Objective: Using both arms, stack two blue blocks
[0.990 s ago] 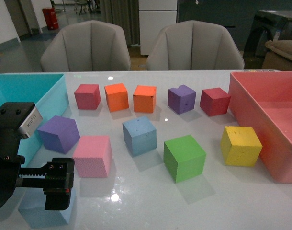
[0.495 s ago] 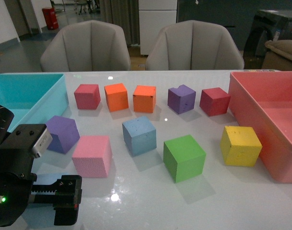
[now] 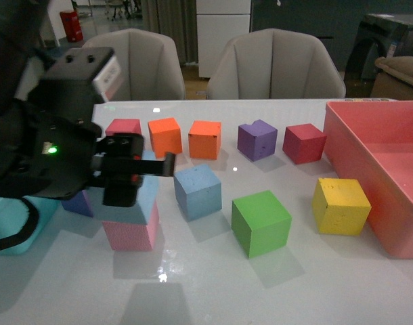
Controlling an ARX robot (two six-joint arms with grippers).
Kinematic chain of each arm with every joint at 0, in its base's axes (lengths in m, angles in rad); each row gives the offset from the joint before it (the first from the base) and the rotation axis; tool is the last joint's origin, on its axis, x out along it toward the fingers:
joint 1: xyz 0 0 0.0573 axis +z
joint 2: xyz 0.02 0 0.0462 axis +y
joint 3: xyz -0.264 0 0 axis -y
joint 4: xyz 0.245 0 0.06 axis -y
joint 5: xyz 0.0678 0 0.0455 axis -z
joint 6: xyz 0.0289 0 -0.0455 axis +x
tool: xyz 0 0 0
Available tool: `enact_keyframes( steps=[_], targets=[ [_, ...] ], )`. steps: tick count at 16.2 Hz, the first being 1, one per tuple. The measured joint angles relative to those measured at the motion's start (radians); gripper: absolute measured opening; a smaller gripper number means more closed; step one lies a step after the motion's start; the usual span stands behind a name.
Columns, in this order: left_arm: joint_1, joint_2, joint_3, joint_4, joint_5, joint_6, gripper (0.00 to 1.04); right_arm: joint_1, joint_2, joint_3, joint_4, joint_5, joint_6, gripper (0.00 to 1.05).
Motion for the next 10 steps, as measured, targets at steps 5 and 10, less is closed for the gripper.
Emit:
enact_keyframes(
  steps=[5, 10],
  targets=[
    [-0.095, 0.328, 0.455, -0.172, -0.064, 0.001, 0.36, 0.0, 0.0, 0.0, 0.0, 0.0, 0.0, 0.98],
    [-0.094, 0.455, 0.644, -0.271, -0.099, 0.012, 0.35, 0.0, 0.0, 0.0, 0.0, 0.0, 0.0, 0.98]
  ],
)
